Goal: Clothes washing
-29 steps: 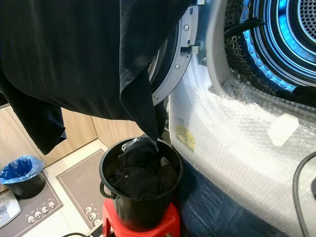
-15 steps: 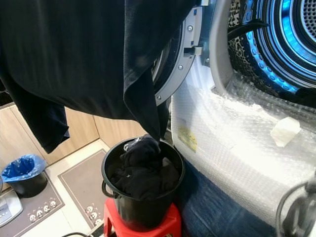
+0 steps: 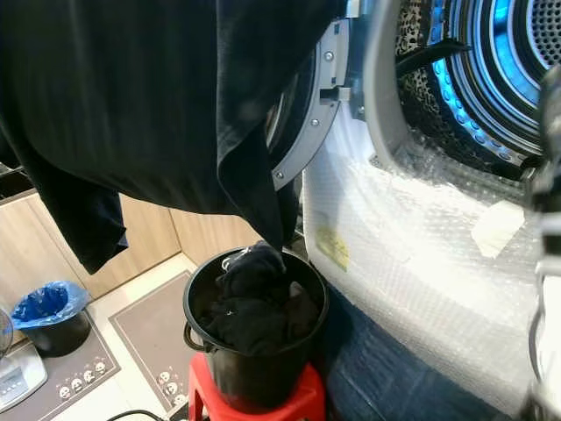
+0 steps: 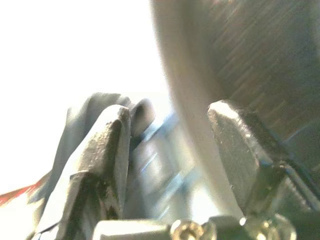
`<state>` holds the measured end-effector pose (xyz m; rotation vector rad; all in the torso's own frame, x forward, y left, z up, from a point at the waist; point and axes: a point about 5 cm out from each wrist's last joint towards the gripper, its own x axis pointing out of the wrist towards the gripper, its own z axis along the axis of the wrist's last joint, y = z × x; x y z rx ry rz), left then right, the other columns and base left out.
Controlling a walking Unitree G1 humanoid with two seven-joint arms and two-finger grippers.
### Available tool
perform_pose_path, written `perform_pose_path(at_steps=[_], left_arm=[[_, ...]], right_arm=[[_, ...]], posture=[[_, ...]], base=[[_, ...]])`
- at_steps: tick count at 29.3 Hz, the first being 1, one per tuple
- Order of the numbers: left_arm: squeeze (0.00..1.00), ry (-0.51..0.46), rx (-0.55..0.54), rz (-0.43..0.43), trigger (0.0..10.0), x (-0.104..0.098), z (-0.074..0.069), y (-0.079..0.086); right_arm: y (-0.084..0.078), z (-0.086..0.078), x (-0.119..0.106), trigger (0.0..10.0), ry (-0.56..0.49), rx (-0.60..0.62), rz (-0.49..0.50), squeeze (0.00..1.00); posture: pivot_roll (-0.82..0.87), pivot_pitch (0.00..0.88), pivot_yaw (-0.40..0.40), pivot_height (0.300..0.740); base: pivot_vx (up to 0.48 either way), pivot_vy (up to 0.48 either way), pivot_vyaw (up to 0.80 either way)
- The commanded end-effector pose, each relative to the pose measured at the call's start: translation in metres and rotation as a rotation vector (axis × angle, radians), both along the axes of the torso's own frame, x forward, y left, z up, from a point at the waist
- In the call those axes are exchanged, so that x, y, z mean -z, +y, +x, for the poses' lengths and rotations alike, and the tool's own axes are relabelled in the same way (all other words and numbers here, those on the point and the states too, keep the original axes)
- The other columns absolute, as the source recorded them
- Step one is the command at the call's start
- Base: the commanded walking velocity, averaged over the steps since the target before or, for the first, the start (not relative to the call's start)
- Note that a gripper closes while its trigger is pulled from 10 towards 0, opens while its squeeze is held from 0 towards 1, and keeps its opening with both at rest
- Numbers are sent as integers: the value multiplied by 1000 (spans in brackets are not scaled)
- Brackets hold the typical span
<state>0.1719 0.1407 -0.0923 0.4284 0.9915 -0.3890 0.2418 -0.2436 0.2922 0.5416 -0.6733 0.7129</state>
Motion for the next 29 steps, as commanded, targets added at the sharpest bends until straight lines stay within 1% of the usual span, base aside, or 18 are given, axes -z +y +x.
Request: perform_pose_path(at_steps=[1, 2, 3, 4, 7, 9, 12, 13, 14, 16, 22, 24, 25, 27, 28, 29], left_arm=[[0, 23, 9, 13, 10000, 2, -3, 3], [0, 23, 9, 13, 10000, 2, -3, 3], [0, 22, 10, 12, 10000, 1, -3, 3], [0, 22, 10, 12, 10000, 1, -3, 2], [0, 22, 10, 11, 10000, 1, -2, 2], [0, 22, 9, 9, 10000, 1, -2, 2], [0, 20, 9, 8, 10000, 1, -2, 1], [0, 19, 9, 9, 10000, 1, -1, 2], [0, 19, 9, 9, 10000, 1, -1, 2], [0, 18, 7, 10, 10000, 1, -1, 3], [0, 15, -24, 9, 10000, 0, 1, 9], [0, 13, -29, 7, 10000, -1, 3, 10], [0, 10, -32, 5, 10000, -2, 4, 11], [0, 7, -33, 4, 10000, -2, 6, 12], [0, 4, -33, 3, 10000, -3, 7, 12], [0, 3, -34, 3, 10000, -3, 7, 12]], right_arm=[[29, -11, 2, 10000, -17, -173, -96, 0], [29, -11, 2, 10000, -17, -173, -96, 0], [43, -19, 15, 10000, 18, -269, -182, 0], [49, -23, 22, 10000, 40, -320, -212, 0], [59, -30, 33, 10000, 84, -420, -236, 0], [68, -33, 42, 10000, 123, -486, -284, 0], [84, -35, 68, 10000, 219, -571, -398, 0], [90, -35, 84, 10000, 281, -610, -460, 0], [90, -35, 84, 10000, 281, -610, -460, 0], [94, -32, 100, 10000, 328, -616, -530, 0], [101, -23, 131, 10000, 434, -593, -651, 0], [102, -20, 139, 10000, 447, -566, -687, 0], [103, -17, 147, 10000, 475, -537, -718, 0], [102, -13, 155, 10000, 484, -493, -759, 0], [102, -10, 164, 10000, 518, -463, -793, 0], [102, -9, 167, 10000, 529, -447, -810, 0]], posture=[[-149, 0, 53, 740], [-149, 0, 53, 740], [-148, 0, 52, 740], [-148, 0, 53, 740], [-148, 0, 52, 740], [-150, 0, 52, 740], [-147, 0, 51, 740], [-144, 0, 50, 740], [-144, 0, 50, 740], [-131, 0, 43, 740], [-112, 0, 31, 740], [-109, 0, 30, 740], [-107, 0, 29, 740], [-106, 0, 29, 740], [-103, 0, 27, 740], [-103, 0, 27, 740]], base=[[0, 0, 0], [0, 0, 0], [0, 0, 0], [0, 0, 0], [0, 0, 0], [0, 0, 0], [0, 0, 0], [0, 0, 0], [0, 0, 0], [0, 0, 0], [0, 0, 0], [0, 0, 0], [0, 0, 0], [0, 0, 0], [0, 0, 0], [0, 0, 0]])
